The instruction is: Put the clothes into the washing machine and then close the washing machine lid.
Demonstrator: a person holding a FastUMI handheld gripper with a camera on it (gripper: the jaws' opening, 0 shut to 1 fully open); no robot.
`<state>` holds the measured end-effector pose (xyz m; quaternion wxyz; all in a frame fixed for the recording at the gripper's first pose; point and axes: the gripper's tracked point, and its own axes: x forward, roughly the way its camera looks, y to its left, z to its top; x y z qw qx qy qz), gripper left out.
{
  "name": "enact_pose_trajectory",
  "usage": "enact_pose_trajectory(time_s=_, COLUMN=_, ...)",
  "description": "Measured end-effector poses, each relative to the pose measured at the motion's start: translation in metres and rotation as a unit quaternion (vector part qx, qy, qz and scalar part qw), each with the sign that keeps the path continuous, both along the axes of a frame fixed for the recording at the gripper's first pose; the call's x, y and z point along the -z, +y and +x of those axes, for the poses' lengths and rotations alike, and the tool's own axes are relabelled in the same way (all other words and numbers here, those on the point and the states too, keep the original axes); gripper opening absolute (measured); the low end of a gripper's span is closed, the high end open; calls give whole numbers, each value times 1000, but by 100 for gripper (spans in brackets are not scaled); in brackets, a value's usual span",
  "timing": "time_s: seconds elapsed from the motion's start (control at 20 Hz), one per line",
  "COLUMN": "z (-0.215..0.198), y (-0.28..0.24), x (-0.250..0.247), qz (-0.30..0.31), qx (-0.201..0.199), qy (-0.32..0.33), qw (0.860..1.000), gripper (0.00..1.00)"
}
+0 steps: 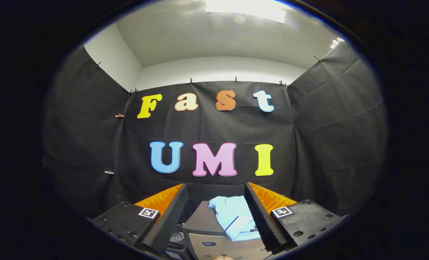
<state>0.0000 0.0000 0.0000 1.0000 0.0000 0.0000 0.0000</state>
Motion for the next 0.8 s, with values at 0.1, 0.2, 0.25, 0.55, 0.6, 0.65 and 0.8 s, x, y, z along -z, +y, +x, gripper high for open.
enact_pose_trajectory(time_s=0.1, z=-1, y=0, x=1, qz=4, qx=-1, qy=3, qw=1000, gripper=98)
enact_pose_trajectory(time_s=0.2, z=-1, y=-2, x=4, qz=5, qx=1, qy=7, qw=1000, gripper=98)
enact_pose_trajectory(time_s=0.25, z=-1, y=-4, x=5, qz=4, qx=3, qy=10, qw=1000, gripper=98)
enact_pose_trajectory(time_s=0.55, z=0, y=-7, x=10, qz=7, qx=7, qy=22, qw=1000, gripper=98)
enact_pose_trajectory(time_s=0.6, z=0, y=-7, x=9, qz=7, qx=6, qy=21, qw=1000, gripper=98)
enact_pose_trajectory(time_s=0.65, z=0, y=-6, x=9, qz=7, qx=4, qy=21, qw=1000, gripper=98)
enact_pose_trajectory(time_s=0.8, z=0, y=-8, x=11, qz=6, qx=5, qy=23, qw=1000, gripper=98)
